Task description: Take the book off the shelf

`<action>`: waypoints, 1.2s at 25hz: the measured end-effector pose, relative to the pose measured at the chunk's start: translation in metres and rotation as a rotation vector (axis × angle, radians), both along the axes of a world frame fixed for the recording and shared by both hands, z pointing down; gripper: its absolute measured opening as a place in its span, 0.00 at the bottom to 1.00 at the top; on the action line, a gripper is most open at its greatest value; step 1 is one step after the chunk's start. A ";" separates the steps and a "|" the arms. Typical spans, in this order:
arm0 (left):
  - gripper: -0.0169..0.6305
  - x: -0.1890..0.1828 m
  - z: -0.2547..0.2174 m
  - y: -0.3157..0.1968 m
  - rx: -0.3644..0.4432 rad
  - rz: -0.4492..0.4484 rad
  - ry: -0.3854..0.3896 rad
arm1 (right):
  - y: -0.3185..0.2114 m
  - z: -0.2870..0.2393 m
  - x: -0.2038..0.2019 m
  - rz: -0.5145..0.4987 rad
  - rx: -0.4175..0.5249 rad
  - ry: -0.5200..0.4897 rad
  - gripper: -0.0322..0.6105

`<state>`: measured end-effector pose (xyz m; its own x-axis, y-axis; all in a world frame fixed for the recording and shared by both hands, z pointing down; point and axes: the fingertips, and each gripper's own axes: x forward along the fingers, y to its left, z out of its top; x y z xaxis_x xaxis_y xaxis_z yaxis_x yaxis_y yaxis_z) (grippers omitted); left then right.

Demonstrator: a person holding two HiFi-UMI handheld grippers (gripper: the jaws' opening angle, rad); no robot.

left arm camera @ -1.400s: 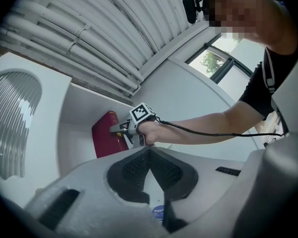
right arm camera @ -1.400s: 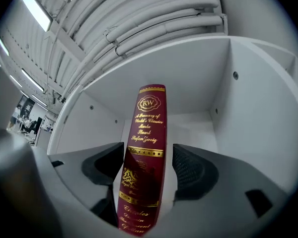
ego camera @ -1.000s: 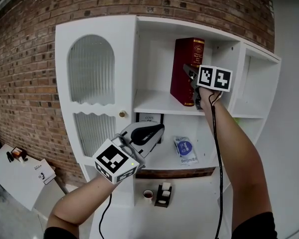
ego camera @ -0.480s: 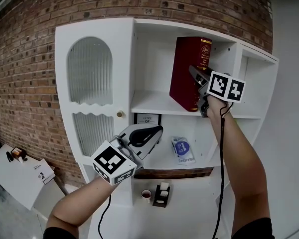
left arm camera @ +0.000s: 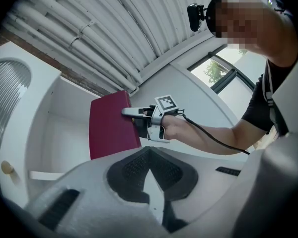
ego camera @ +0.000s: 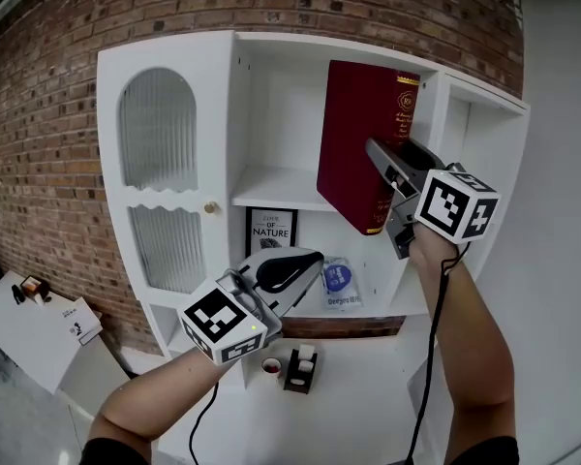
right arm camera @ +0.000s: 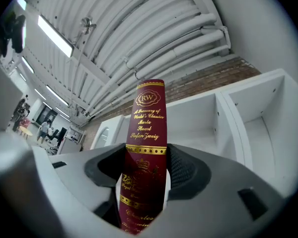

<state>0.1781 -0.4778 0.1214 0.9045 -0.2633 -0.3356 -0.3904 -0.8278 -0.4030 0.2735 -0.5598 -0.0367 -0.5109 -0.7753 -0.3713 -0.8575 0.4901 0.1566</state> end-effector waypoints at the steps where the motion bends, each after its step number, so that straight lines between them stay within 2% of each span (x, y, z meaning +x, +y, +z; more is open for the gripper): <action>1: 0.03 0.003 0.002 0.004 -0.006 0.000 0.001 | 0.012 0.002 -0.001 -0.013 0.017 0.011 0.43; 8: 0.03 0.006 0.016 0.022 -0.037 -0.053 0.001 | 0.084 0.025 0.001 -0.114 0.095 0.016 0.43; 15: 0.03 -0.015 0.046 0.042 -0.068 -0.101 -0.021 | 0.130 0.080 -0.007 -0.139 0.112 0.004 0.43; 18: 0.03 -0.029 0.068 0.064 -0.095 -0.092 -0.018 | 0.154 0.128 -0.016 -0.147 0.065 -0.003 0.43; 23: 0.03 -0.057 0.123 0.110 -0.179 -0.097 -0.075 | 0.184 0.212 -0.039 -0.183 -0.076 -0.114 0.43; 25: 0.03 -0.074 0.139 0.119 -0.222 -0.098 -0.064 | 0.192 0.236 -0.051 -0.176 -0.104 -0.123 0.43; 28: 0.03 -0.101 0.157 0.140 -0.244 -0.094 -0.021 | 0.203 0.267 -0.072 -0.155 -0.149 -0.148 0.43; 30: 0.03 -0.118 0.171 0.156 -0.262 -0.098 -0.030 | 0.214 0.286 -0.089 -0.156 -0.179 -0.177 0.43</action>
<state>0.0599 -0.3216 0.2924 0.8790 -0.4240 -0.2182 -0.4648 -0.8642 -0.1929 0.1846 -0.3460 0.2490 -0.5686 -0.7537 -0.3295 -0.7759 0.6245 -0.0895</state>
